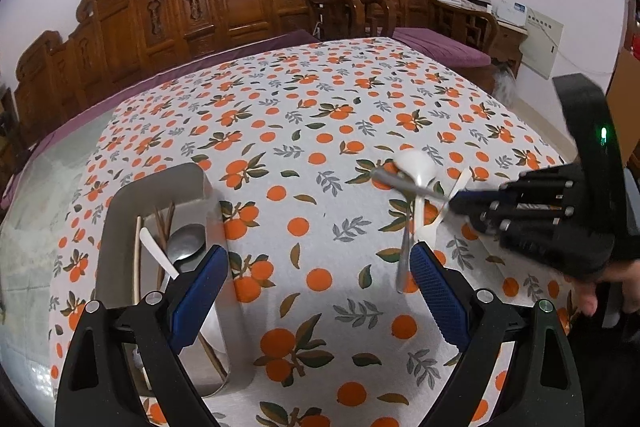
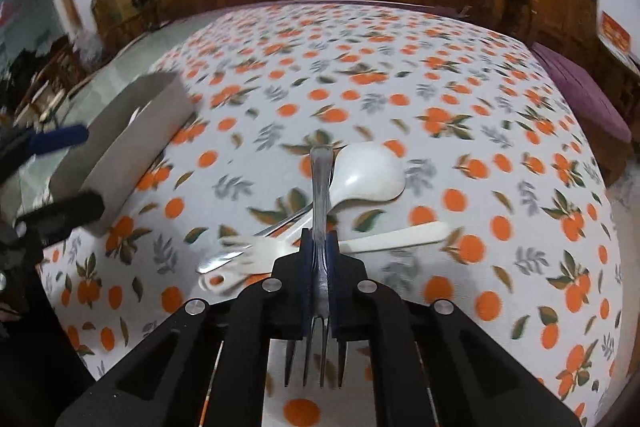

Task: Organize utensils
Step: 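Lift the metal fork with the right tool while the left tool reaches toward the white plastic fork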

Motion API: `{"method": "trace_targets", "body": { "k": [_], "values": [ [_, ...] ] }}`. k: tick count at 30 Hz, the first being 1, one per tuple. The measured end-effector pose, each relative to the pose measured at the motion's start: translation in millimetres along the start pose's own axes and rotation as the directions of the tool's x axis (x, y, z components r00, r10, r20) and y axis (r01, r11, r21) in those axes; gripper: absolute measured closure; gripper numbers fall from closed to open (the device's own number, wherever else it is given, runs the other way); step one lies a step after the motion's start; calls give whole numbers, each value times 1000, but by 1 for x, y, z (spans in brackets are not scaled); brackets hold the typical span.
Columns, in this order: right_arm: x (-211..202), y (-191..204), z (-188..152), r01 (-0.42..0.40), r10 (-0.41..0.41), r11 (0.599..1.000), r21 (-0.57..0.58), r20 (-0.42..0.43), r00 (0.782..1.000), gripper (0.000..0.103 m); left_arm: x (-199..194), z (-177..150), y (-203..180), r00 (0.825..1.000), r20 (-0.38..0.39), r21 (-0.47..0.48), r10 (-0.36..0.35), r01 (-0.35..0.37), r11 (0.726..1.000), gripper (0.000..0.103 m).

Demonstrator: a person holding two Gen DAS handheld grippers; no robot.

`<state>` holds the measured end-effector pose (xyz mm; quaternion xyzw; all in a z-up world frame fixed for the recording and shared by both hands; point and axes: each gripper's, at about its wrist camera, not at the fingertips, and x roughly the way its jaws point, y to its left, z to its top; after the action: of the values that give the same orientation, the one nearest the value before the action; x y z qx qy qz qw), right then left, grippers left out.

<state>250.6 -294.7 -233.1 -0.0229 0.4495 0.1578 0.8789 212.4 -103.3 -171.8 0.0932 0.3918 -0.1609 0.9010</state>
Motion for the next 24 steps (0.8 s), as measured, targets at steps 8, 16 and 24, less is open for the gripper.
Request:
{"method": "trace_targets", "body": {
  "k": [8,16,24],
  "values": [
    [6,-15,-3,35,-35,999,2,-31,999,95,6,-2,-7,1000,-14,30,11,-11,999,15],
    [21,-3,-9,58,-63,996,-69,-78,995,95,7,-3,-9,1000,-18,35,25,-24,999,15],
    [30,1,-1,87,-95,992,-93,-82,992,93,6,-3,-9,1000,-17,38,26,-26,999,15]
  ]
}}
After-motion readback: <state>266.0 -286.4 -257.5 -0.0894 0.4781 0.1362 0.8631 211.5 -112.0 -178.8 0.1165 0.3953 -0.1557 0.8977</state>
